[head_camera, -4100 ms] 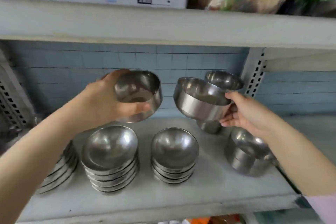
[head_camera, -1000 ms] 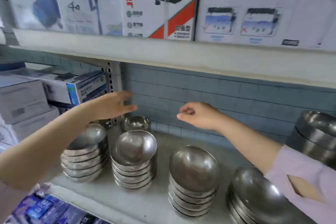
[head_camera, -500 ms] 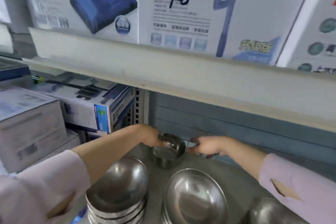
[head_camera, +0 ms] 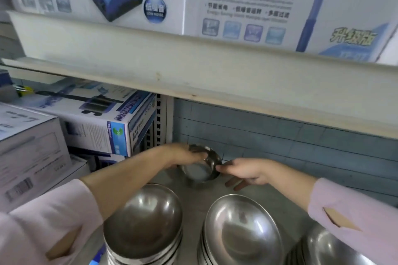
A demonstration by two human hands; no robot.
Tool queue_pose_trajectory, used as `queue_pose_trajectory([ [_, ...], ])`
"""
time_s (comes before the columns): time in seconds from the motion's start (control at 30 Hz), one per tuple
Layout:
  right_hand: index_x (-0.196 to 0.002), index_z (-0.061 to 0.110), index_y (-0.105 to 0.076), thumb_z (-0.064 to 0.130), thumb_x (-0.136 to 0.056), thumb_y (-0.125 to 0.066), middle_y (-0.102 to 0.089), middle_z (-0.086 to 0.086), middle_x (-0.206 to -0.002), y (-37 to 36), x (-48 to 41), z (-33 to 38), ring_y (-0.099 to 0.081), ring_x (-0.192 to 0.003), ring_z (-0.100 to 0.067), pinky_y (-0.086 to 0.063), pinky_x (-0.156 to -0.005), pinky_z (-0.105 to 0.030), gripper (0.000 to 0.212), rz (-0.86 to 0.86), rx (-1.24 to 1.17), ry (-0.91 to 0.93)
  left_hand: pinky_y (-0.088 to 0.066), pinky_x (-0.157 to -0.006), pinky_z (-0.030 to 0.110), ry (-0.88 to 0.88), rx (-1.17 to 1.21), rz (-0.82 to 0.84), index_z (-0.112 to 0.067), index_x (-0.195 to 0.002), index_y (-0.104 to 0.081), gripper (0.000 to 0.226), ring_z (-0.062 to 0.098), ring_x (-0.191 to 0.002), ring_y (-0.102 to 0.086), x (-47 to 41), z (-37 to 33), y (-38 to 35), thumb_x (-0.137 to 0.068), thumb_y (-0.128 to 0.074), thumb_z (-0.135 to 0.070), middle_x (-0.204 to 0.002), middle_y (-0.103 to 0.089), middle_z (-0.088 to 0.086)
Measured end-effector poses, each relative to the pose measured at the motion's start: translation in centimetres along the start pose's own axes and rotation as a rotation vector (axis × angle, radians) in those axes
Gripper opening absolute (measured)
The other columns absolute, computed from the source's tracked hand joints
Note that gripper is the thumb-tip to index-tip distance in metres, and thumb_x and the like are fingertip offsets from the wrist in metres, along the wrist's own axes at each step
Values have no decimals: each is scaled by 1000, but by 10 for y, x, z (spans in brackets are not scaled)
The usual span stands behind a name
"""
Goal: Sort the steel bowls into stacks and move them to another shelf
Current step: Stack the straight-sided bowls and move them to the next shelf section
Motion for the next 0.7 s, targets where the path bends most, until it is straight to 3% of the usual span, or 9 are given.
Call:
queue_pose_trajectory([
  [0.13,-123,24,-52,43,-98,-52,-53,5,-134,21,40,19,-63,-115,-25,-51,-96,-35,32,-116,-174,158,-43,-88,25,-177,123,-29,-30,-125,-59,62,12,-101,-57,28,-23,21,-78,-61,-70,-119,-65,-6],
  [0.3,-128,24,-61,36,-98,-55,-64,6,-129,59,116,17,-64,-107,-14,-54,-82,-27,33,-443,-333,375,-43,-103,34,-354,136,-207,-36,-145,-24,111,11,-113,-57,82,-56,35,-55,-82,-65,-122,-60,-12],
  [0.43,-132,25,-59,28,-95,-58,-63,7,-130,66,188,-6,-61,-112,-13,-56,-86,-31,38,-485,-520,534,-34,-94,21,-436,99,-366,-28,-156,1,127,14,-121,-54,137,-97,20,-64,-84,-49,-133,-56,-7],
  [0.53,-127,33,-59,23,-92,-61,-64,18,-127,69,244,-32,-62,-114,-1,-54,-93,-30,37,-520,-490,651,-39,-83,16,-473,186,-436,-27,-151,-22,116,3,-105,-56,166,-127,-1,-57,-84,-57,-121,-57,-17],
  [0.6,-121,35,-59,15,-90,-62,-68,26,-115,68,275,-52,-65,-106,3,-53,-94,-24,37,-551,-432,697,-39,-72,9,-556,262,-449,-32,-130,-47,94,-6,-94,-57,185,-149,-18,-49,-78,-68,-110,-61,-21],
  [0.7,-123,21,-63,12,-84,-68,-70,15,-119,72,322,-105,-67,-105,-3,-53,-93,-23,40,-660,-497,693,-42,-66,7,-629,428,-398,-39,-110,-55,73,-8,-90,-59,211,-192,-62,-44,-70,-69,-103,-65,-18],
])
Point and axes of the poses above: each hand's wrist, its own x-axis away from the middle knuckle, its own y-axis out of the back of the hand, z = x × y, the point moved 6 cm from there along -x, towards the middle knuckle
